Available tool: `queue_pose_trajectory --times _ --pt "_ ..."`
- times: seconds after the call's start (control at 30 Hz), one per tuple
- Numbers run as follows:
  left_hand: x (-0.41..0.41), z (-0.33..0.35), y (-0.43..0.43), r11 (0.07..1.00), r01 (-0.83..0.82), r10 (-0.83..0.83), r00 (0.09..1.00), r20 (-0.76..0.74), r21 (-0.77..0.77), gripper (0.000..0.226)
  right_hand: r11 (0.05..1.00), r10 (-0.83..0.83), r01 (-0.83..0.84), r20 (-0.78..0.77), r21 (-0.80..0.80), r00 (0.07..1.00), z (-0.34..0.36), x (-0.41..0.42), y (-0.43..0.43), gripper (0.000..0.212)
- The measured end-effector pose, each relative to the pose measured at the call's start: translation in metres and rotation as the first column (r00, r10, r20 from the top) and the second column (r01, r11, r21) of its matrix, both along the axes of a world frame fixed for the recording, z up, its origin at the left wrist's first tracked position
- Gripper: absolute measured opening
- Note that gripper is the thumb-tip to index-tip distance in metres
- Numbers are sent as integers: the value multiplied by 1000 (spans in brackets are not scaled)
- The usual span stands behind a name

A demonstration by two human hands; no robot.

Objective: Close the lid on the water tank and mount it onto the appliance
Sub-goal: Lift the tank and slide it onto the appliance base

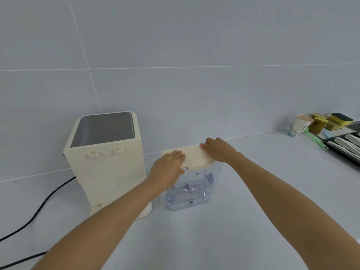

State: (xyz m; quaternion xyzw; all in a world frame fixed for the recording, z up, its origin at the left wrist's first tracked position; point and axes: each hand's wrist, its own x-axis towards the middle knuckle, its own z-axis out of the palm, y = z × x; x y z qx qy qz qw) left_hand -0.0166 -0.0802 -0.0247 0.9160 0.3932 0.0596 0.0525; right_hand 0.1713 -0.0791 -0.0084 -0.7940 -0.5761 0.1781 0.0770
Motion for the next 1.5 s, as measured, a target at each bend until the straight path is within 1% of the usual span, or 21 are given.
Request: queue_pose_trajectory --times 0.1,0.13,0.2,0.23,0.3,0.33,0.4,0.47,0.5,0.53,0.6,0.67,0.7,0.77,0.9,1.0,1.07,1.13,1.2,1.33,1.5 --pt "-8 3 15 999 -4 3 1000 -6 -54 52 1000 -9 9 13 18 1000 -7 1 -7 18" --pt "-10 4 19 998 7 -7 1000 -4 -66 52 999 -23 23 6 26 1000 -7 1 -10 21" --pt "-13 3 25 996 23 -21 999 31 -87 54 998 -47 49 -51 35 998 -5 0 -17 37" --pt "-14 1 27 994 33 -26 998 64 -104 55 998 -47 49 -51 44 998 -3 0 -19 42" --pt "-18 -5 29 990 47 -29 990 136 -134 58 998 -35 38 -64 46 997 0 0 -26 44" --pt "-21 -8 29 990 48 -24 984 174 -136 61 998 -28 34 -102 52 994 0 1 -29 45" --pt "-26 -15 28 987 13 30 964 263 -161 74 996 -46 67 -282 64 958 -3 8 -36 53" --pt "-30 -21 29 954 -54 153 933 325 -295 92 986 -36 112 -496 124 868 -12 16 -43 72" --pt "-31 -24 30 926 -72 203 923 327 -371 100 979 -25 138 -582 150 813 -16 19 -47 80" --pt "-31 -28 31 895 -80 235 920 314 -438 106 972 -19 166 -648 166 762 -22 22 -52 87" --pt "-28 -34 34 840 -72 272 913 304 -537 112 968 -11 190 -724 166 689 -33 27 -58 97" --pt "-25 -37 36 795 -46 302 895 329 -604 111 970 -2 179 -735 163 678 -46 28 -62 106" --pt "-23 -40 37 779 -34 314 885 343 -626 108 975 13 153 -725 163 688 -53 29 -64 106" --pt "-20 -45 39 751 -17 330 875 353 -660 104 980 42 108 -708 166 705 -64 27 -66 96" --pt "-15 -56 40 691 -35 396 854 337 -722 104 982 -21 141 -676 122 736 -80 19 -64 97" --pt "-14 -62 41 687 -77 417 857 304 -723 103 983 -83 169 -662 67 745 -92 17 -61 99" --pt "-14 -65 41 690 -106 418 866 275 -716 100 980 -137 199 -632 28 763 -97 15 -59 94" --pt "-14 -67 40 697 -112 420 864 276 -708 97 973 -160 227 -615 32 772 -100 14 -58 85" --pt "-15 -66 39 695 -94 420 858 297 -712 94 976 -136 209 -601 52 787 -102 14 -57 82" --pt "-20 -65 35 682 -74 431 845 318 -727 95 983 -110 176 -590 54 800 -101 11 -60 83" --pt "-35 -58 21 683 -75 456 821 344 -726 98 991 -73 124 -581 48 810 -89 3 -62 73"
